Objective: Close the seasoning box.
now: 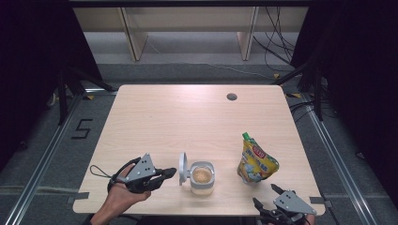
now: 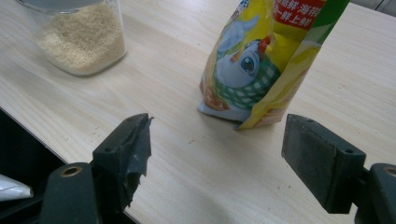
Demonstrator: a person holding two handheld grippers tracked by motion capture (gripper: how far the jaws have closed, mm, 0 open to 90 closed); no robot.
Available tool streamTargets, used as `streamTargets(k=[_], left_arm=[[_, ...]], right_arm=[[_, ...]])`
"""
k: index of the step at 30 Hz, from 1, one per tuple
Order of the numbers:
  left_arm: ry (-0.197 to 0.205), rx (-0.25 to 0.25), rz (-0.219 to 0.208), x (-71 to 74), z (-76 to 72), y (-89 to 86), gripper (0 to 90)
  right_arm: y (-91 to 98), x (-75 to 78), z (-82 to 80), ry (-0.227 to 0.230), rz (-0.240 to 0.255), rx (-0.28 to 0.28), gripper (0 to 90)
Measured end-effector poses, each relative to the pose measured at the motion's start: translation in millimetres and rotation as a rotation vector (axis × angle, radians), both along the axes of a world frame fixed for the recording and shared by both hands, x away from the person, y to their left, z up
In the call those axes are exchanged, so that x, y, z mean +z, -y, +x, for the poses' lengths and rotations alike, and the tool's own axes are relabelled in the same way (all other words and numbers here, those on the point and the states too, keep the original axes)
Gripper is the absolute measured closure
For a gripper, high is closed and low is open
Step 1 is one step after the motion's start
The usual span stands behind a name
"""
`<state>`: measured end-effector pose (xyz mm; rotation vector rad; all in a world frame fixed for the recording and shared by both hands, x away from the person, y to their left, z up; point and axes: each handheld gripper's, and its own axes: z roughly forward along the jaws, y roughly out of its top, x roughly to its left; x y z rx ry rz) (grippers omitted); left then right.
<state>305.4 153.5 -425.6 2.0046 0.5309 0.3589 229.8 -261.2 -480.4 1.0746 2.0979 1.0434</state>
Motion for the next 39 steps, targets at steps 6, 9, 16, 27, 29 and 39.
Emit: streamTargets(k=[6,9,16,27,29,39], left_arm=[[0.000,-0.007,-0.005,0.8,0.0,5.6,89.0],[0.003,-0.018,-0.002,2.3,-0.7,8.1,89.0],[0.006,-0.017,-0.002,4.0,-0.5,10.0,88.9],[0.005,-0.025,0.001,4.2,1.1,13.4,88.8],[0.004,-0.035,0.003,4.6,1.3,15.5,88.7],[-0.001,-0.036,0.014,6.3,4.7,23.7,88.5]], right_arm=[[-0.3,-0.4,0.7,0.005,-0.002,0.010,24.9],[-0.3,-0.2,0.2,0.001,0.000,0.004,24.9],[-0.1,0.1,0.0,0.002,0.003,0.006,24.9],[-0.9,0.0,0.5,0.005,-0.002,0.013,24.9],[-1.0,0.1,0.6,0.006,-0.001,0.014,24.9],[-2.0,-0.2,0.5,-0.015,0.007,0.025,24.9]])
